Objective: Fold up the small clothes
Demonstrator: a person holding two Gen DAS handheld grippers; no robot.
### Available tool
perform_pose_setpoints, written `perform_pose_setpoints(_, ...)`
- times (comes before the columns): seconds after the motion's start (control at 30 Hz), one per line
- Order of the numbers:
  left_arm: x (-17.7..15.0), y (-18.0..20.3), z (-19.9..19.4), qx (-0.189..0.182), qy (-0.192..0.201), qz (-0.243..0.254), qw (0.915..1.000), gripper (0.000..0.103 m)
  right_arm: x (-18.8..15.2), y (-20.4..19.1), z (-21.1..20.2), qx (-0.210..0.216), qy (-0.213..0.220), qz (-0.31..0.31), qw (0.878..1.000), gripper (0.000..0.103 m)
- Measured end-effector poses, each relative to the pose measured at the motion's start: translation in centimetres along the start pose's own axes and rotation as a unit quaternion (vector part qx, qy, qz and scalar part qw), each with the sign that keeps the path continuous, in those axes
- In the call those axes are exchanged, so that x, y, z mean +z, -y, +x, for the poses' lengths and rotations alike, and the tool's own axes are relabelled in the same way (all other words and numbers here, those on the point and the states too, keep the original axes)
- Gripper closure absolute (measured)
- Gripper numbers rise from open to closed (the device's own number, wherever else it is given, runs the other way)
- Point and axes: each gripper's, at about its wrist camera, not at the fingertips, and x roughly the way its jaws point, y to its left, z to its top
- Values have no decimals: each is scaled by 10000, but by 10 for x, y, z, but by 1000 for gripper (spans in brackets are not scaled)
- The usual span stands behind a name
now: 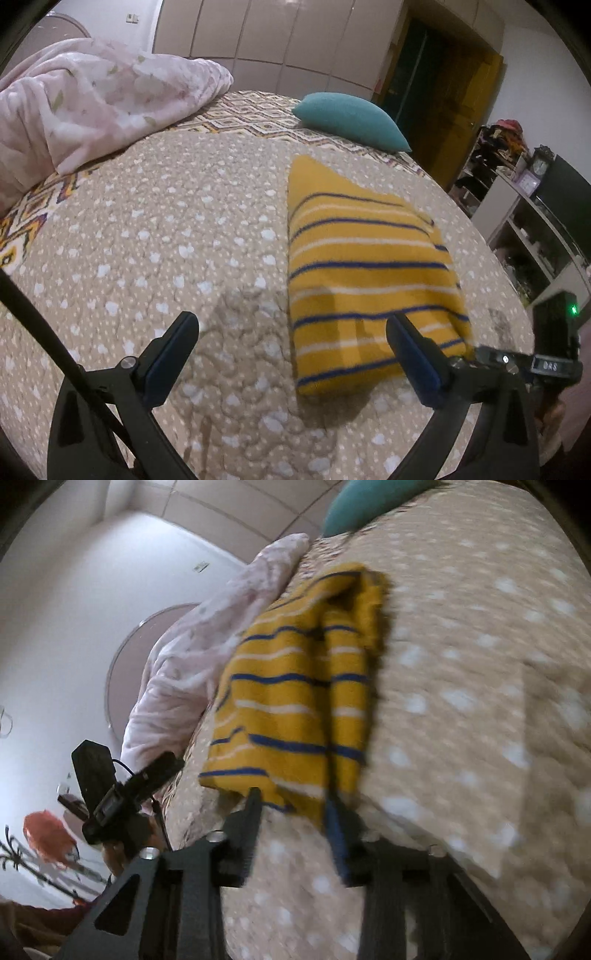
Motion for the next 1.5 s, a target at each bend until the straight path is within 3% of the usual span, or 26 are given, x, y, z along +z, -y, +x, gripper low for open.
perform_pose_setpoints(0.2, 4, 6, 33, -169, -305, 24, 9994, 2, -13, 2, -11, -347, -22, -233, 9991, 77)
perform_pose_setpoints(0.27, 2, 12, 48, -187, -586, 172, 9980, 25, -16, 3, -14, -353, 46, -229, 9991, 77)
perform_pose_setpoints(0.3, -2, 16, 56, -136, -848, 311, 9958, 52, -16, 4, -14, -355, 85, -203, 9991, 77)
perform_pose_setpoints(0.33, -6, 19, 60, -224, -1035, 407, 9935, 56, -16, 6, -14, -370, 129, -170, 9991, 78)
perform_pose_setpoints(0.47, -16, 24, 36, 22, -802, 806, 9935, 58, -21, -1, -24, -597, 132, -116, 9981, 78)
perform_pose_setpoints(0.5, -14, 24, 25, 34, -695, 867, 9938, 59, -19, -8, -32, -579, 236, -84, 9980, 72)
perform_pose_setpoints(0.6, -1, 21, 5, -43, -304, 853, 9959, 58, -1, -39, -55, -353, 726, -332, 9962, 67)
perform_pose_setpoints(0.7, 22, 17, 11, -19, -191, 660, 9976, 55, 33, -70, -51, -623, 1047, -692, 9901, 65)
perform_pose_setpoints(0.8, 41, 17, 28, -156, -217, 385, 9989, 55, 72, -87, -12, -436, 900, -687, 9926, 65)
perform_pose_setpoints(0.93, 51, 26, 54, -203, -249, 361, 9988, 50, 94, -82, 44, -516, 410, -678, 9955, 67)
perform_pose_setpoints(1.0, 50, 34, 81, -35, -596, 541, 9967, 48, 97, -63, 62, -1559, 339, -636, 9851, 77)
perform_pose_setpoints(1.13, 47, 41, 98, 179, -660, 597, 9959, 37, 100, -42, 54, -1702, 498, -294, 9837, 83)
perform_pose_setpoints(1.2, 49, 42, 90, 129, -653, 662, 9956, 37, 104, -52, 49, -2162, 574, -579, 9729, 84)
perform_pose_setpoints(1.27, 47, 40, 74, 123, -570, 729, 9956, 37, 105, -54, 37, -2785, 768, -691, 9549, 71)
perform_pose_setpoints(1.3, 44, 37, 67, 114, -529, 727, 9959, 35, 102, -52, 27, -2761, 864, -617, 9552, 55)
perform_pose_setpoints(1.4, 34, 20, 45, 39, -413, 561, 9976, 25, 90, -37, -2, -1974, 1041, -28, 9748, 54)
perform_pose_setpoints(1.5, 28, -4, 37, -109, -350, 149, 9992, 11, 77, -26, -20, -1435, 1046, 156, 9840, 37)
